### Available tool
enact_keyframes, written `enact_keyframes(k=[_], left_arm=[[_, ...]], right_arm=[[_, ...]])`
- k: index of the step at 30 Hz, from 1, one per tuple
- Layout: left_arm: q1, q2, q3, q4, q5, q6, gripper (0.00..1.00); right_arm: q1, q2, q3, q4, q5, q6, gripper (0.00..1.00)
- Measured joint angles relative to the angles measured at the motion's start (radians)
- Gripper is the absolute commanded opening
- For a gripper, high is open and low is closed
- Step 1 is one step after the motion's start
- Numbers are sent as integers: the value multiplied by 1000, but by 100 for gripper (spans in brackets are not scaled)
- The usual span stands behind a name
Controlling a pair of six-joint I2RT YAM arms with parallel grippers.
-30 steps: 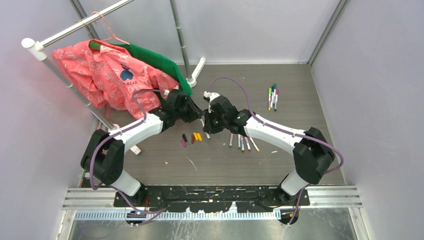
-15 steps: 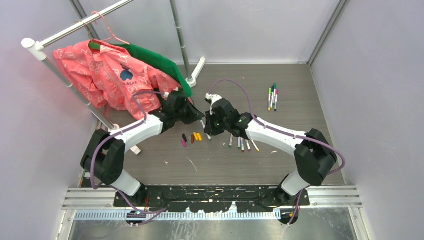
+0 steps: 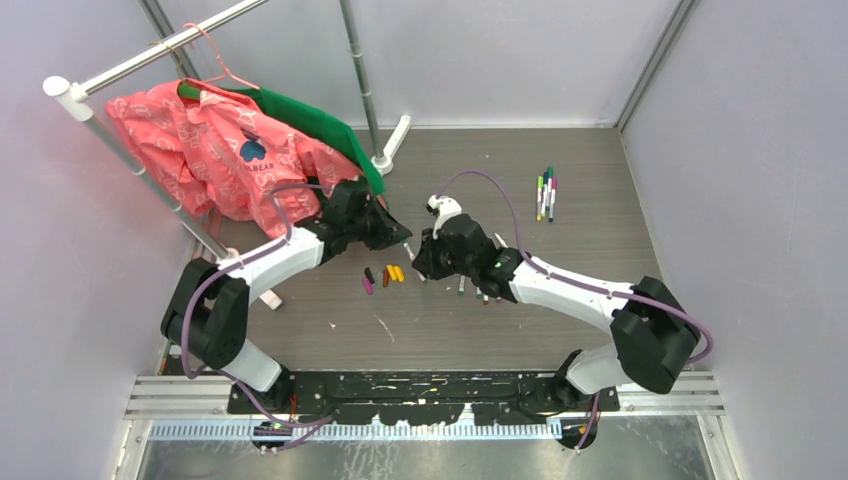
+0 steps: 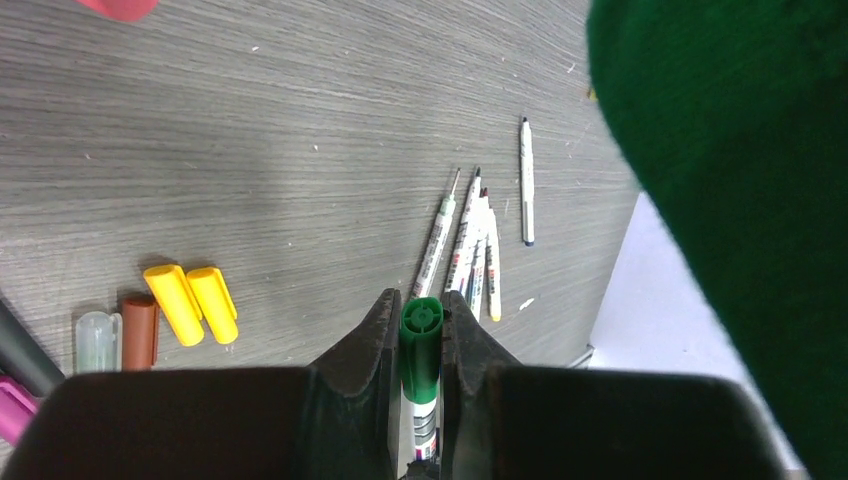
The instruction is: Open the pen caps
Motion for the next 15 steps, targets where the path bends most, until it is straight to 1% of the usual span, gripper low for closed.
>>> enact_keyframes(k=[8,12,15], left_arm=[[20,0,-7,32,74,-25,0],[34,0,-48,122,134,-48,0],[48,0,-100,225,188,-76,0]], right_arm=[[3,-60,-58,57,21,19,1],[3,-92,-89,81,30,28,1],[3,-111,-106,91,32,37,1]])
